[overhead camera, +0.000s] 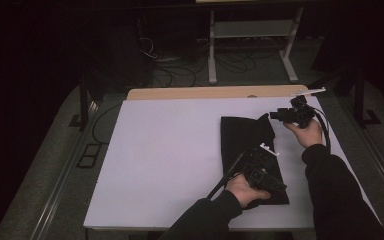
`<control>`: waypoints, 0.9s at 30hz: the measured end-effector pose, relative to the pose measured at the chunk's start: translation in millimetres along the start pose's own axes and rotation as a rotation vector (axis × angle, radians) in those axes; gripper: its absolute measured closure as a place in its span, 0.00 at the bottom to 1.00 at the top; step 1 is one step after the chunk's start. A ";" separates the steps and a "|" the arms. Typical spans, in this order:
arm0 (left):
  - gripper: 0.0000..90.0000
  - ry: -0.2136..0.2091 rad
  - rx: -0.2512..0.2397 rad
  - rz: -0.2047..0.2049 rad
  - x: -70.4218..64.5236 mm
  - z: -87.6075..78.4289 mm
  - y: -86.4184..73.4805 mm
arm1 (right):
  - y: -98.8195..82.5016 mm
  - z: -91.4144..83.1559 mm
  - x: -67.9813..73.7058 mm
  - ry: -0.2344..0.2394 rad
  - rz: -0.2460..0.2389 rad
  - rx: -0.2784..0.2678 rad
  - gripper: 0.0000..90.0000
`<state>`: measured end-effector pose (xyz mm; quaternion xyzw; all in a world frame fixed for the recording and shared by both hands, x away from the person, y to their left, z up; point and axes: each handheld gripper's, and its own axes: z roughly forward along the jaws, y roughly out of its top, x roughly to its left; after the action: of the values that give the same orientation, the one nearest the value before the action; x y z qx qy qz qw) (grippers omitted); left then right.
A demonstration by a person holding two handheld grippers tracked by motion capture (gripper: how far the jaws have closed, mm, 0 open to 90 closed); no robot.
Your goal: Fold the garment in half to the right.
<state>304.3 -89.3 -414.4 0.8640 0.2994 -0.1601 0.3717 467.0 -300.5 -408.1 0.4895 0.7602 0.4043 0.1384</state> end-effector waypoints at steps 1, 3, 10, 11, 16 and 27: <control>0.56 -0.001 -0.005 0.008 0.5 -1.2 0.0 | 0.5 -1.6 0.2 0.009 0.002 -0.004 0.47; 0.51 0.011 -0.011 0.023 0.7 -3.7 0.3 | 1.2 -3.3 1.4 0.019 0.001 -0.008 0.39; 0.37 0.023 -0.026 0.044 6.1 -11.6 -0.2 | 2.7 -8.2 6.6 0.031 -0.014 -0.003 0.15; 0.36 0.022 -0.031 0.043 6.6 -12.3 -0.3 | 2.7 -9.8 7.5 0.029 -0.018 0.002 0.14; 0.26 -0.002 -0.076 0.025 10.8 -20.7 -0.1 | 2.4 -18.0 9.2 0.037 -0.017 0.001 0.05; 0.00 -0.008 -0.083 0.098 24.4 -36.3 -0.8 | -2.3 -36.9 11.9 0.046 -0.012 0.006 0.00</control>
<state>324.5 -52.3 -402.6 0.8609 0.2616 -0.1324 0.4158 437.4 -308.4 -384.2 0.4758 0.7672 0.4125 0.1220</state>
